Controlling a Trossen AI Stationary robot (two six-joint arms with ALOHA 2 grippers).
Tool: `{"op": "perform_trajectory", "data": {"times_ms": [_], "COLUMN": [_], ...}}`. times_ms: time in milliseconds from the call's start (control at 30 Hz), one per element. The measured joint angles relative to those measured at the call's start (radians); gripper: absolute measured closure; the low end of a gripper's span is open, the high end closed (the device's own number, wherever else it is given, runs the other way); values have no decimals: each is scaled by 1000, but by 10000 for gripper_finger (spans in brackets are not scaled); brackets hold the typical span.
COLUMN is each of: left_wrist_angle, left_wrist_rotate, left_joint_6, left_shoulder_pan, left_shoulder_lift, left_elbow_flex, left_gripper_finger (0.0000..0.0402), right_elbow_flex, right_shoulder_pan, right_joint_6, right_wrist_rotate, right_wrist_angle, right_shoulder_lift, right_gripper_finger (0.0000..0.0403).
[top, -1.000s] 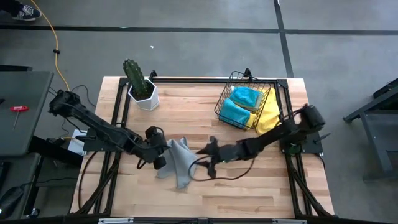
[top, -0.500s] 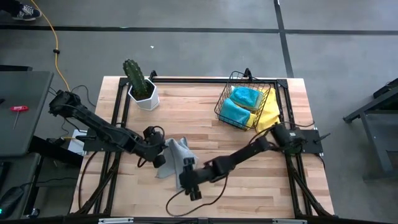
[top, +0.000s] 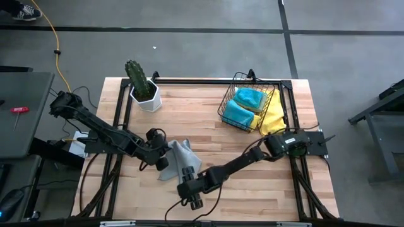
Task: Fold microfiber towels
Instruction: Fold the gray microfiber towel
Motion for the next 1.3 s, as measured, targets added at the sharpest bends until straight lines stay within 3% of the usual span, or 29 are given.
{"op": "perform_trajectory", "data": {"times_ms": [633, 800, 1133, 1300], "left_wrist_angle": [-30, -130, -321, -351], "left_wrist_rotate": [-1, 48, 90, 88], "left_joint_6": [55, 97, 127, 194], "left_shoulder_pan": [-8, -9, -9, -6], "left_shoulder_lift": [-29, -121, -354, -445], "left_elbow_flex": [37, 106, 249, 336], "left_gripper_finger": [401, 401, 401, 401], "right_elbow_flex": [1, -5, 0, -1], "right_shoulder_pan": [21, 44, 134, 138], "right_joint_6": [1, 11, 98, 184], "right_wrist_rotate": [4, 142, 636, 814], "right_wrist_angle": [-95, -238, -445, -570], "right_shoulder_lift": [4, -101, -378, -461], "right_gripper_finger": [395, 399, 402, 402]}}
